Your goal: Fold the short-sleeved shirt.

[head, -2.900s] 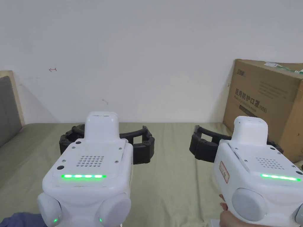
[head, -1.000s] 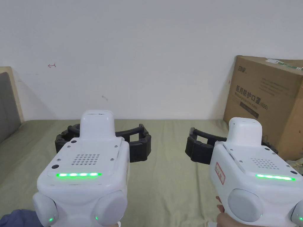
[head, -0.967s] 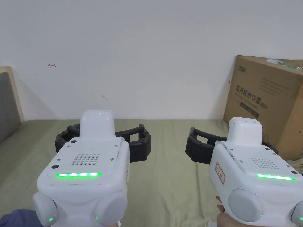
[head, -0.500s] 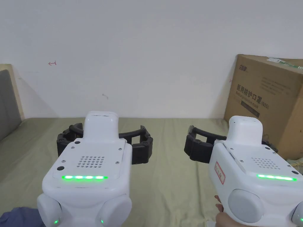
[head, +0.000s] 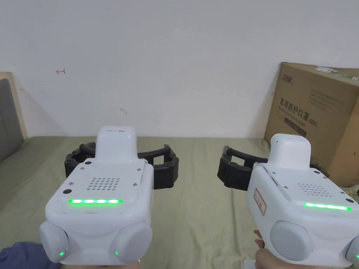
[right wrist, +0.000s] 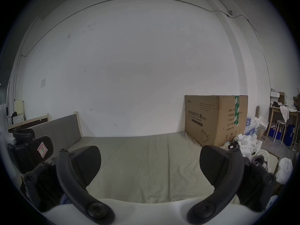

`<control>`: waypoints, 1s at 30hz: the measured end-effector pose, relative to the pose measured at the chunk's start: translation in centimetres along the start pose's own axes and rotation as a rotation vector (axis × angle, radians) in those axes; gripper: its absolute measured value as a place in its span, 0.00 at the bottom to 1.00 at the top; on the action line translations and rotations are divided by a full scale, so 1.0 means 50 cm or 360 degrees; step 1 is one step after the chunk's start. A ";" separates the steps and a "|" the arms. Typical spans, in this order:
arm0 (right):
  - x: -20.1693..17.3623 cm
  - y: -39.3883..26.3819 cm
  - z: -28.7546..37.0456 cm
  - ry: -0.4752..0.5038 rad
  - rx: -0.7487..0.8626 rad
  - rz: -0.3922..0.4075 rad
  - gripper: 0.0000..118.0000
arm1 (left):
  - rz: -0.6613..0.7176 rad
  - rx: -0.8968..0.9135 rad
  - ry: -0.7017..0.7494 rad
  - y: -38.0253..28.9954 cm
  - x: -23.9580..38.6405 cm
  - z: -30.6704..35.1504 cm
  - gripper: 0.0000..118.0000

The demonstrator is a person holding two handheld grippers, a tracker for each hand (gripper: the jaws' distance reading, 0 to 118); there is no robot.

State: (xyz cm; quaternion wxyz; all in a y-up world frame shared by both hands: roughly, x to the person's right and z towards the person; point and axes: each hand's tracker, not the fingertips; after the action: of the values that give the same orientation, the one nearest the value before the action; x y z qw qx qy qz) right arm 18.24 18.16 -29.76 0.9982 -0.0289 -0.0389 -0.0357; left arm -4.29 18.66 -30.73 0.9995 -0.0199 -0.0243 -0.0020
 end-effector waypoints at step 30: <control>-0.038 -0.066 -0.031 0.0131 -0.0124 -0.0156 0.00 | 0.0175 -0.0251 0.0001 -0.064 -0.160 0.014 0.00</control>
State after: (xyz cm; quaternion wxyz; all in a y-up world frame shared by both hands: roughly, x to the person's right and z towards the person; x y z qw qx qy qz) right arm 16.22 14.91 -31.27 0.9941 -0.0644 0.0021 -0.0872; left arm -12.34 15.53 -30.31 0.9934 -0.0999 -0.0227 0.0511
